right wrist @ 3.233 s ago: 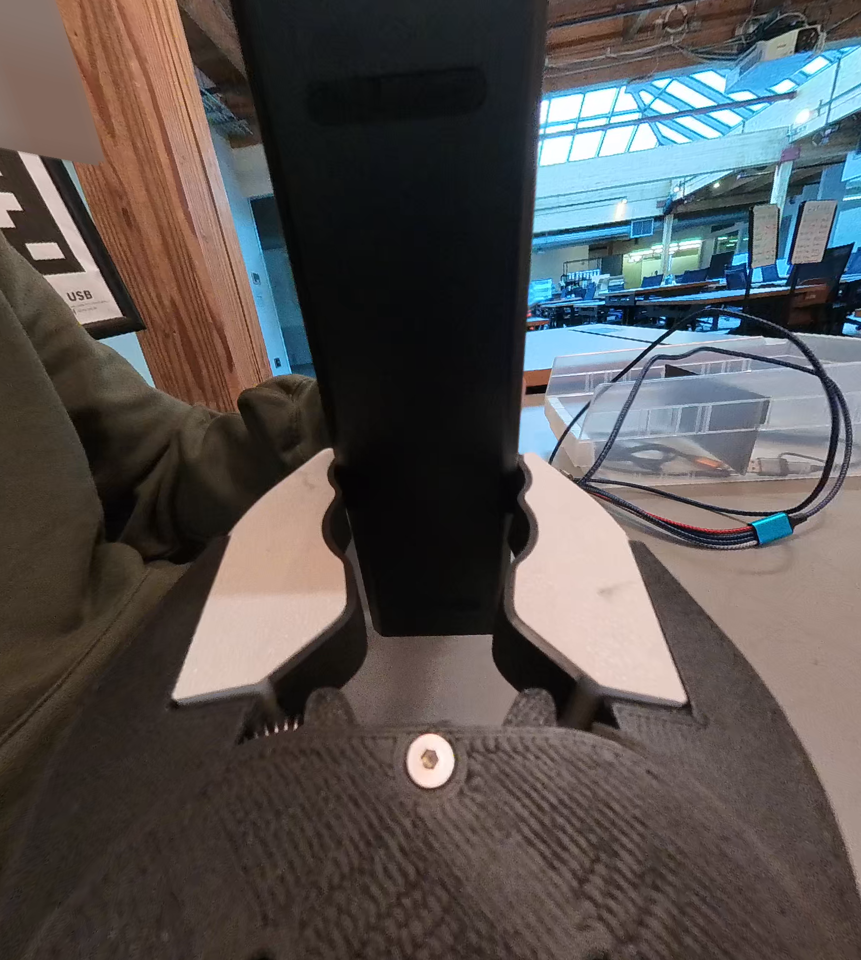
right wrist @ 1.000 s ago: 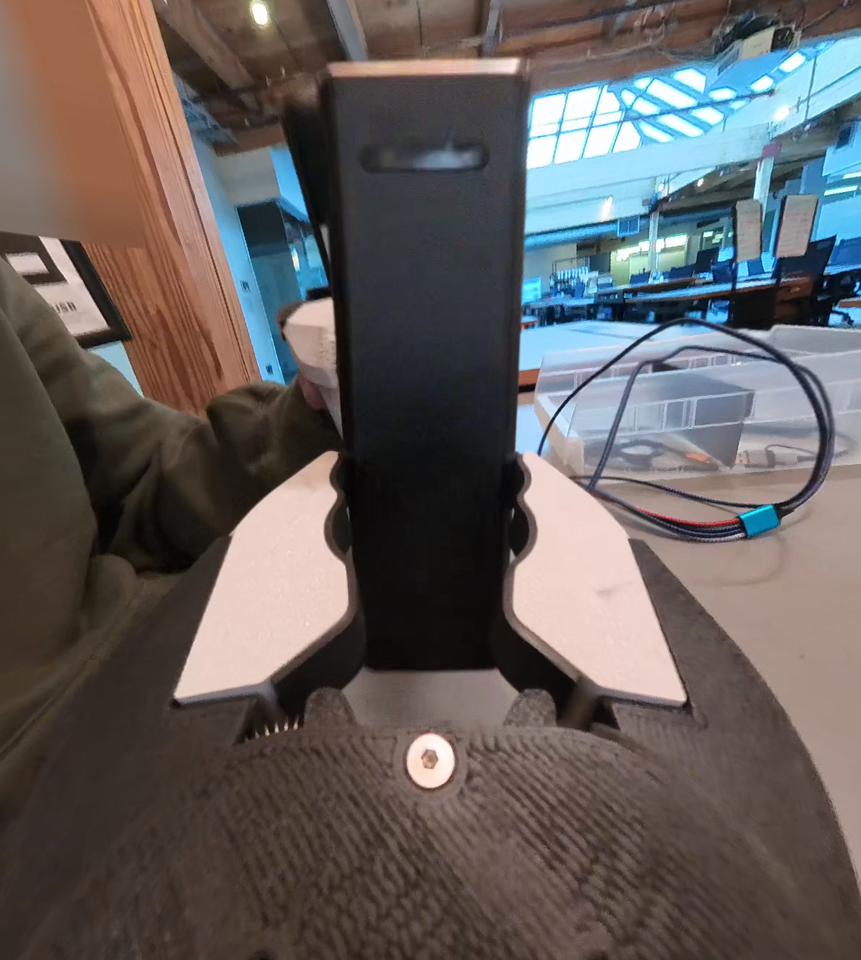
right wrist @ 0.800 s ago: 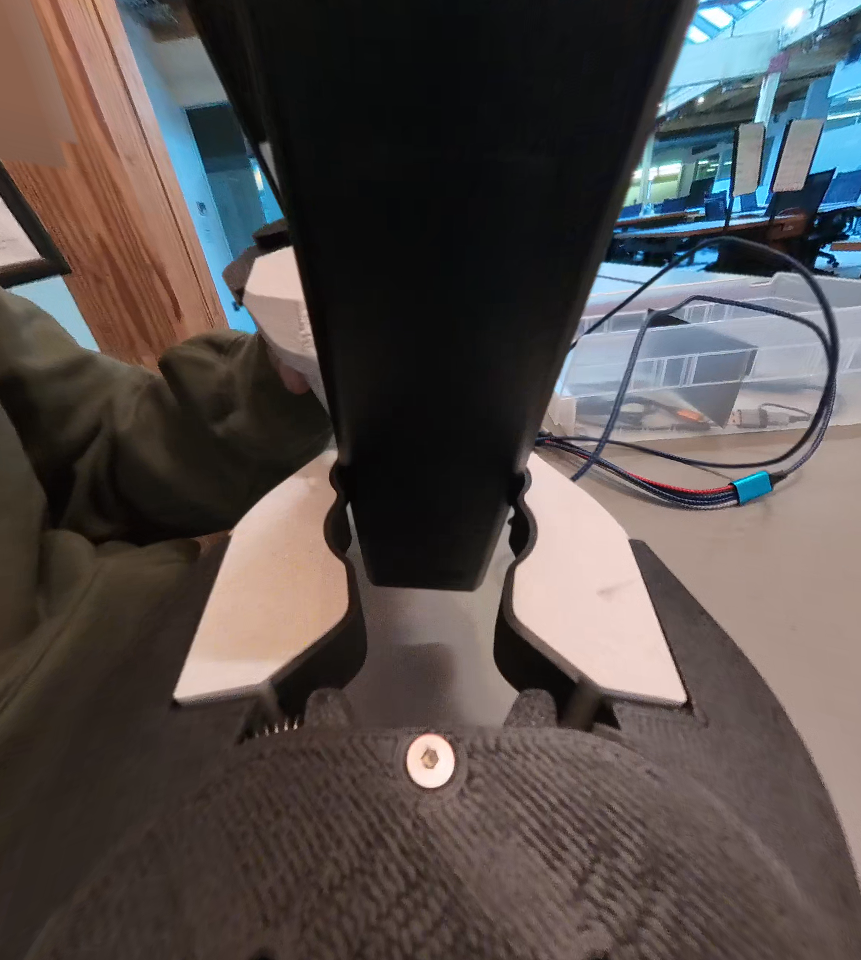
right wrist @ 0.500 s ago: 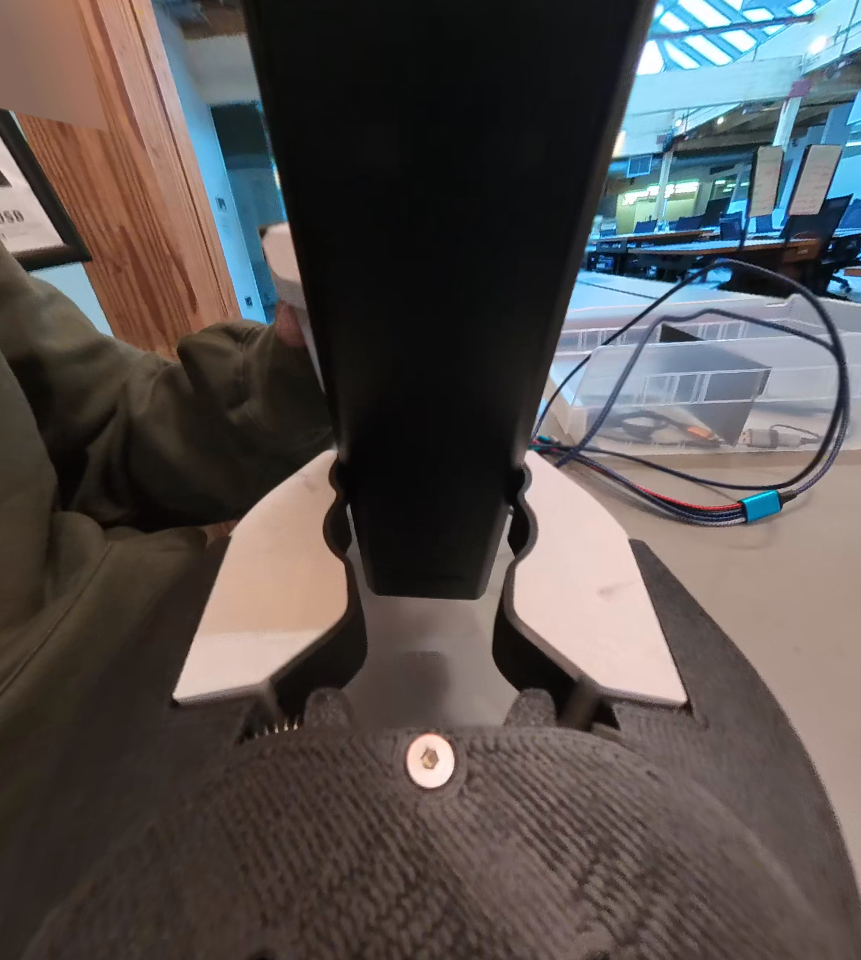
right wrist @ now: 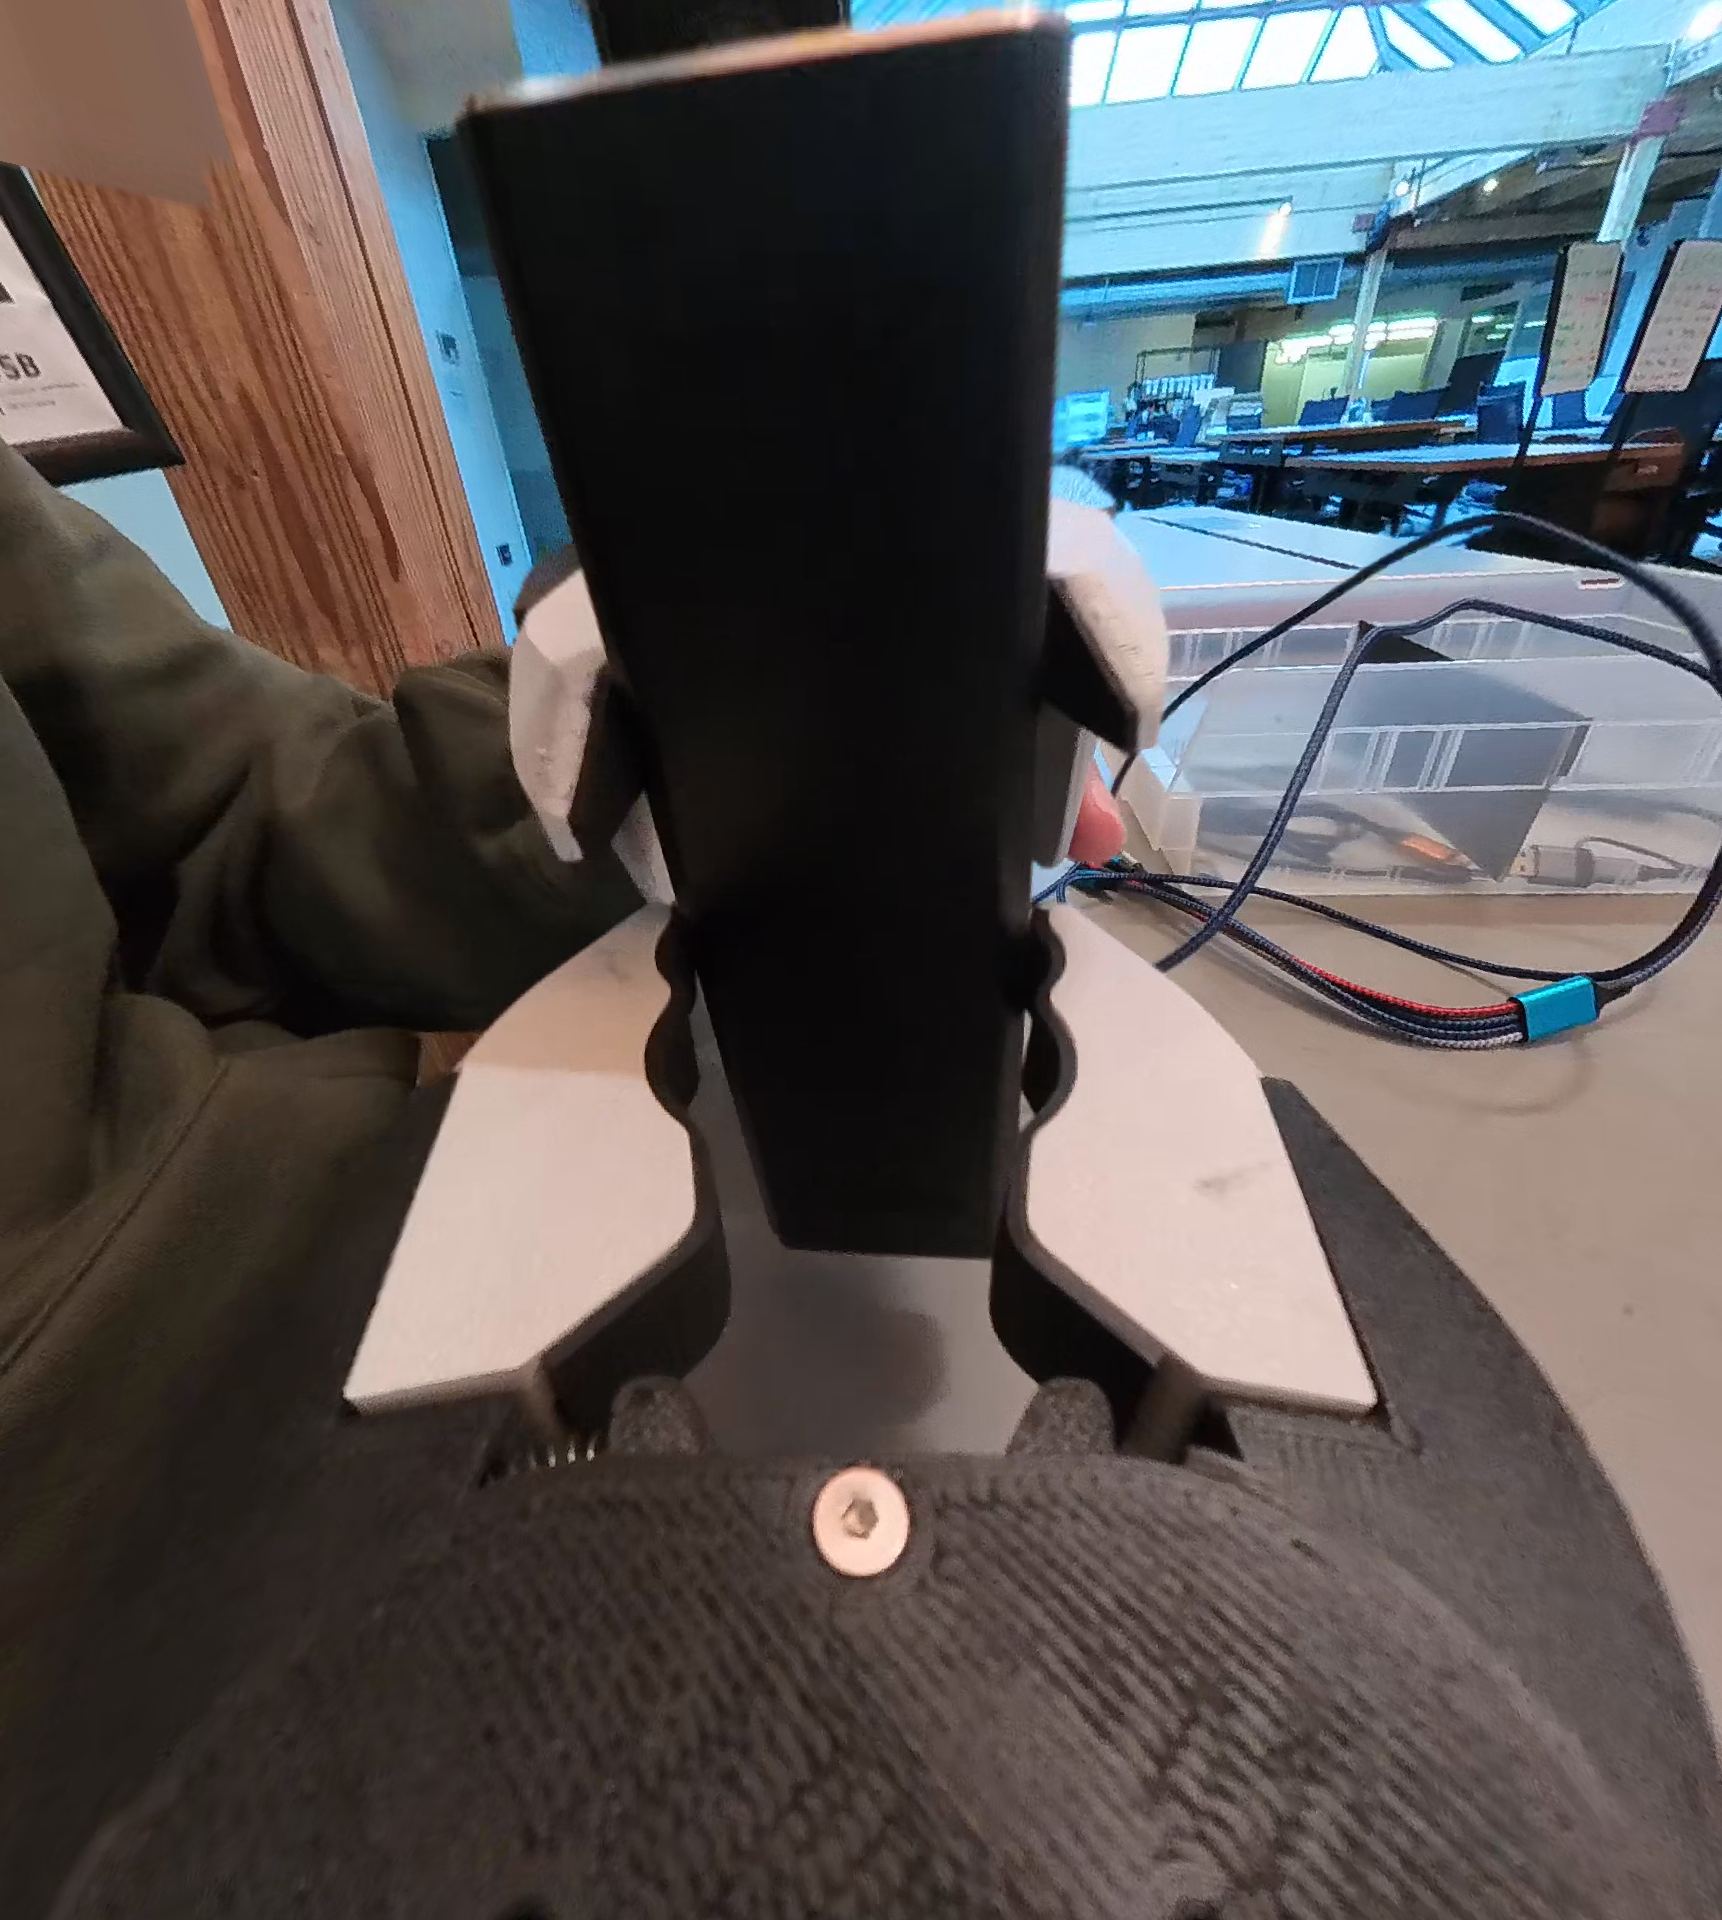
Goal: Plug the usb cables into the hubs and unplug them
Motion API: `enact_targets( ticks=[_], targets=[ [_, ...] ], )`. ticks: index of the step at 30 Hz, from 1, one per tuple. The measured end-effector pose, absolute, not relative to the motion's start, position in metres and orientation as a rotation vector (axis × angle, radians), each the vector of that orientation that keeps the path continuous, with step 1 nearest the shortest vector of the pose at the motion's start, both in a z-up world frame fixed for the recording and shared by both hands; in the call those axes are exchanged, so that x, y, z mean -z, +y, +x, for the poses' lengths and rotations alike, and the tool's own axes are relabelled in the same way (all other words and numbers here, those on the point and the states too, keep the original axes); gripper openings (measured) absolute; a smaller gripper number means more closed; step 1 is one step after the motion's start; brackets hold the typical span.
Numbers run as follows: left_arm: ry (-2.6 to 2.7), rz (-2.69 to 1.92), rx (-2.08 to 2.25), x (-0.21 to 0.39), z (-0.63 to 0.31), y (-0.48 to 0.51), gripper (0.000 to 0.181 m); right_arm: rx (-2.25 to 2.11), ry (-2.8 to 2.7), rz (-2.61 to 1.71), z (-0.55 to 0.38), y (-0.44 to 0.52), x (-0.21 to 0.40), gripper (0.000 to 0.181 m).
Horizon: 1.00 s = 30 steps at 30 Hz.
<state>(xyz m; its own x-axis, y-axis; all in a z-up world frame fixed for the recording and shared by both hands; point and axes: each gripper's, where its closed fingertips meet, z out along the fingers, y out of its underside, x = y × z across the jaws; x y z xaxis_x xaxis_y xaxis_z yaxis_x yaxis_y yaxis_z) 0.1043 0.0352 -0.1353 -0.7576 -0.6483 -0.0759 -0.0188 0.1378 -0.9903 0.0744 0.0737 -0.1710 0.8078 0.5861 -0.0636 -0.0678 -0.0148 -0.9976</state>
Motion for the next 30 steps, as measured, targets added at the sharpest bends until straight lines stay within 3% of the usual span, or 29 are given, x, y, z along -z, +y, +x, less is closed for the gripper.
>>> enact_targets(
  ticks=[16, 19, 23, 26, 30],
  targets=[
    [1.924, -0.681, 1.736, 0.129, 0.097, 0.046, 0.066, -0.556, -0.381, -1.487, 0.081, 0.074, 0.167, 0.061],
    [2.005, -0.727, 1.58, 0.131, 0.088, 0.065, 0.05, -0.62, -0.351, -1.412, 0.088, 0.067, 0.159, 0.061],
    [2.186, -0.82, 1.305, 0.16, 0.08, 0.085, 0.045, -0.644, -0.371, -1.403, 0.086, 0.065, 0.158, 0.061],
    [2.236, -0.792, 1.296, 0.171, 0.08, 0.08, 0.019, -0.642, -0.399, -1.41, 0.082, 0.065, 0.159, 0.061],
    [2.28, -0.824, 1.28, 0.187, 0.086, 0.075, 0.022, -0.649, -0.421, -1.391, 0.079, 0.061, 0.158, 0.061]
  ],
)
